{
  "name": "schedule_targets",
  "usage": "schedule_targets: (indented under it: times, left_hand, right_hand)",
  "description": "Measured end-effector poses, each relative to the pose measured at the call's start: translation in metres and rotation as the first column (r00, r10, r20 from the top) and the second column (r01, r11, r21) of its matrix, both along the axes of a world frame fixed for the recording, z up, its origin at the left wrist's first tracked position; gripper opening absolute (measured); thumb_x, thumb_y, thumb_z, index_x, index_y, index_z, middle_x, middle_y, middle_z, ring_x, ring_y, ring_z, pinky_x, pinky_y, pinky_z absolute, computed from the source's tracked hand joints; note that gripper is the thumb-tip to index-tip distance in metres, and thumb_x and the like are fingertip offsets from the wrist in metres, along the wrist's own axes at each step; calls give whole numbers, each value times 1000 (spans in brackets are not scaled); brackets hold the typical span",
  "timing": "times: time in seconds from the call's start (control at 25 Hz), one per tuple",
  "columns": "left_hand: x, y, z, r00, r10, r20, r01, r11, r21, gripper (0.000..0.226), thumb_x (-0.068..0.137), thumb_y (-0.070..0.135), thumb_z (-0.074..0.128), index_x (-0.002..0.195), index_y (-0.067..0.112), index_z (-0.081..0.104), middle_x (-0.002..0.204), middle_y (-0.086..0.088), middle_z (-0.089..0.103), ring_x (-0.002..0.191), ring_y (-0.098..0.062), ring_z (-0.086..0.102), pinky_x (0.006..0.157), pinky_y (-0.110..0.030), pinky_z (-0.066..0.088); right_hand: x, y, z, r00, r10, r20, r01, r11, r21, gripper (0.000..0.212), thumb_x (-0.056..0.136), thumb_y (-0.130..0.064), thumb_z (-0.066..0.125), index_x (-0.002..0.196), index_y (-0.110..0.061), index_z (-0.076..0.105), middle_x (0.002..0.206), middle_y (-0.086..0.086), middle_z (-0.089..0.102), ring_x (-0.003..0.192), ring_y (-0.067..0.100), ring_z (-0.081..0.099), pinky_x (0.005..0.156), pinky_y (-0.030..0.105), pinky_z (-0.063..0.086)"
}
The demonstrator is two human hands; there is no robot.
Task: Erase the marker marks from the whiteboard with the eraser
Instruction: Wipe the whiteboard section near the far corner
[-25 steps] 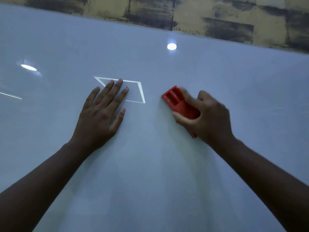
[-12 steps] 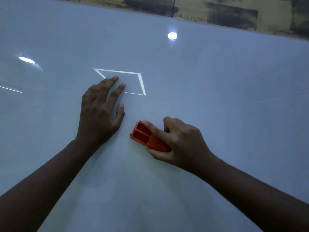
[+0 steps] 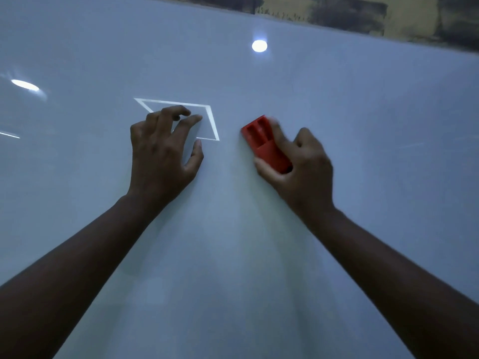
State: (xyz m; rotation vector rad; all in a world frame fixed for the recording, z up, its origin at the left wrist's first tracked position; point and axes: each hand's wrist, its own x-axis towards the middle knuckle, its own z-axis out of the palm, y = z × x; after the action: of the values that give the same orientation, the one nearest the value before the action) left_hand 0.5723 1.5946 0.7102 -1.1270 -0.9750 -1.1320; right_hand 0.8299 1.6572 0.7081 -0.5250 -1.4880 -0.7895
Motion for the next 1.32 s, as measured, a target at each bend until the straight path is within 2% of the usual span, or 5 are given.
schedule_targets:
  times: [0.24,0.6,0.96,1.16,1.32]
  left_hand:
    - [-22,-14,-36,997,49,-64,-56,992,-111,48,104,33,56,148,13,57,154,-13,53,139,-34,49,101,-47,34]
    - [-73,-37,-112,989,142,-30,-145,976,-161,53,108,36,52,157,16,50,166,-11,42,152,-29,42,110,-46,35]
    - [-67,-38,-184,983,144,115,-115,967,-226,64,110,42,50,162,8,39,168,-24,33,158,-37,29,127,-54,23]
    - [-59,-34,-182,971,148,187,-119,981,-156,65,103,48,57,157,12,48,161,-20,45,149,-27,32,117,-48,31]
    - [-48,-29,-164,983,116,140,-96,985,-142,59,101,43,59,152,14,53,151,-18,53,139,-24,37,107,-47,36]
  right_hand:
    - [-14,-5,-67,897,-23,442,-75,976,203,62,93,-51,71,145,-21,60,85,10,53,72,29,51,57,39,44]
    - [-28,1,-44,998,31,56,-32,999,19,70,97,-61,62,155,-26,46,104,20,57,90,34,51,73,29,30]
    - [-84,-24,-160,900,41,434,-117,982,149,58,99,-52,63,146,-19,60,84,15,57,72,32,52,61,39,39]
    - [-67,-23,-158,888,-3,460,-100,975,200,57,101,-53,60,146,-18,60,82,13,55,68,30,50,61,38,35]
    - [-31,-10,-121,945,-64,322,0,981,195,60,100,-56,60,149,-20,57,86,17,57,72,33,53,64,40,38]
